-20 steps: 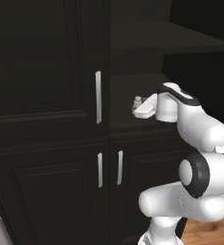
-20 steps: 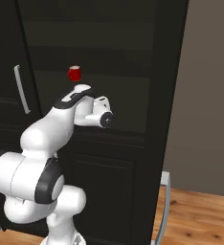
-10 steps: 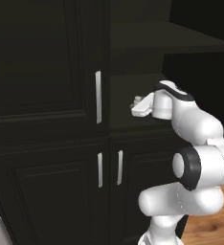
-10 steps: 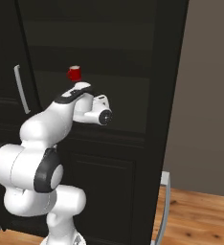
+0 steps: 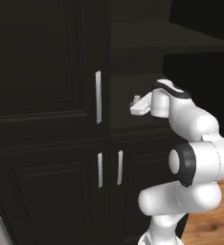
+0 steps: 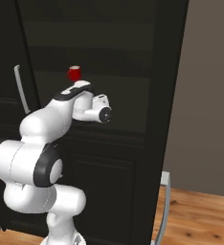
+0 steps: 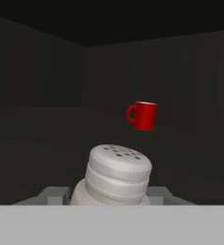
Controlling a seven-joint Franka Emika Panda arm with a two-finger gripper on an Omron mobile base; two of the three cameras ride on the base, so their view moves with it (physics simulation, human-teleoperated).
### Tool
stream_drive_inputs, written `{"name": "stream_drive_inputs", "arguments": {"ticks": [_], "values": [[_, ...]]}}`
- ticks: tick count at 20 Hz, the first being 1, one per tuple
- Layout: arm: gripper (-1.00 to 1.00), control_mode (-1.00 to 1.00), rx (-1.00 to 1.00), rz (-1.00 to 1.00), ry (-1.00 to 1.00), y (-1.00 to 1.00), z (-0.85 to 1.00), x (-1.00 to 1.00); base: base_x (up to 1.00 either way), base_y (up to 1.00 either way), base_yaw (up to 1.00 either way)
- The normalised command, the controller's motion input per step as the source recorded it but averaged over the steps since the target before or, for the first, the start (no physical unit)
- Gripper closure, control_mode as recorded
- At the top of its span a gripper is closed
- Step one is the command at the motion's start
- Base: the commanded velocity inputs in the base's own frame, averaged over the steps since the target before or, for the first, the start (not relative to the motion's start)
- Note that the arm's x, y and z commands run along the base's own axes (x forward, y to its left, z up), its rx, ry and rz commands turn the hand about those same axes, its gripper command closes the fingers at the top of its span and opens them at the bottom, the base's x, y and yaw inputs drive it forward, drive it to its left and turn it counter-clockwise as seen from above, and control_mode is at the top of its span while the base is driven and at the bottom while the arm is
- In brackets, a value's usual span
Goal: The dining table condiment station is running low on shaker. Refill the condiment station by opening the cabinet and taking the shaker from the cabinet and placing it on the dining table.
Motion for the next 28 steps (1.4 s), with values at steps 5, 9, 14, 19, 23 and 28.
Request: {"name": "stream_drive_inputs", "arguments": {"ticks": [5,9,14,19,23,28], "values": [[1.0,-1.0,0.0,-0.02,-0.05,0.0,0.21,-0.31,0.0,0.0,0.0],[1.0,-1.0,0.0,-0.05,-0.1,0.0,0.63,-0.77,0.0,0.0,0.0],[1.0,-1.0,0.0,-0.04,-0.04,0.0,0.5,-0.93,0.0,0.0,0.0],[1.0,-1.0,0.0,-0.05,0.0,0.0,0.37,-0.93,0.0,0.0,0.0],[1.0,-1.0,0.0,-0.03,0.02,0.0,0.42,-0.91,0.0,0.0,0.0],[1.0,-1.0,0.0,0.0,0.05,0.0,0.43,-0.86,0.0,0.0,0.0]]}}
